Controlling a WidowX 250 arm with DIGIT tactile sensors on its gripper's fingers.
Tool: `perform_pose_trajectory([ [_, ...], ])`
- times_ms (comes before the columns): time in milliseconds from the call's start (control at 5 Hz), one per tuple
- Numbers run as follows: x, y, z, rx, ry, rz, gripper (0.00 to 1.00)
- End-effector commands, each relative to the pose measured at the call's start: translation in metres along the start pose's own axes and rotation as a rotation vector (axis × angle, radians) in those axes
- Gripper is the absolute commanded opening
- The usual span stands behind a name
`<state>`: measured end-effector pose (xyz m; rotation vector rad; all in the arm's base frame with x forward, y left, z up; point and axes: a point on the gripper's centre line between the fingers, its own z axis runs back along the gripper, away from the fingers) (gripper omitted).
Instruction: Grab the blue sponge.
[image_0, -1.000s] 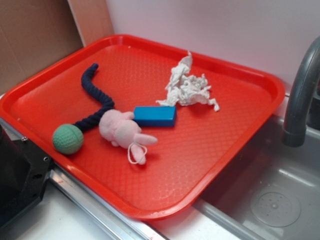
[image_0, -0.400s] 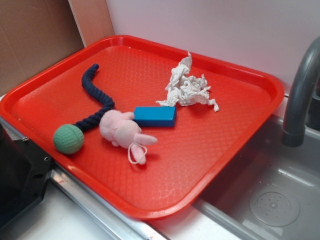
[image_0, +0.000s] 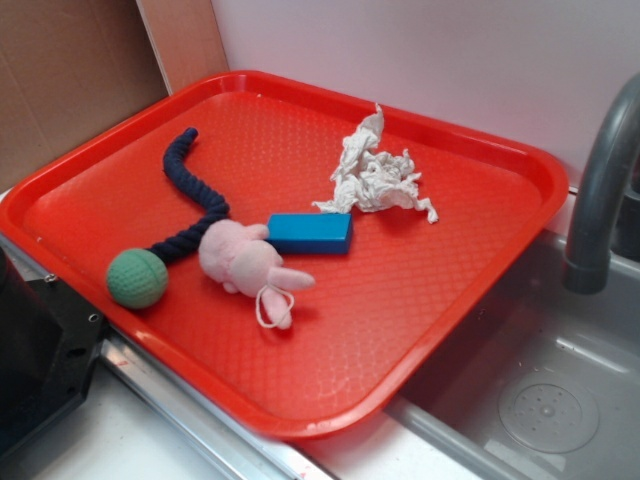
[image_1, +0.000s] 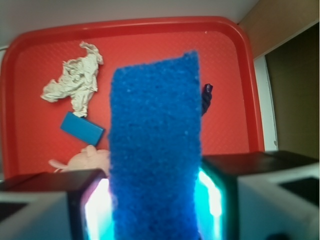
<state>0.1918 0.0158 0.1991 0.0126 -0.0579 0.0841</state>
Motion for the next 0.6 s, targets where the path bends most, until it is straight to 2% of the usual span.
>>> perform_pose_trajectory([
  [0,-0.0065,0.0095,-0.0138,0.022,0.034,0.005,0.0],
  [400,-0.007,0.0075,-0.0201,0.029,0.039,0.013,0.0],
])
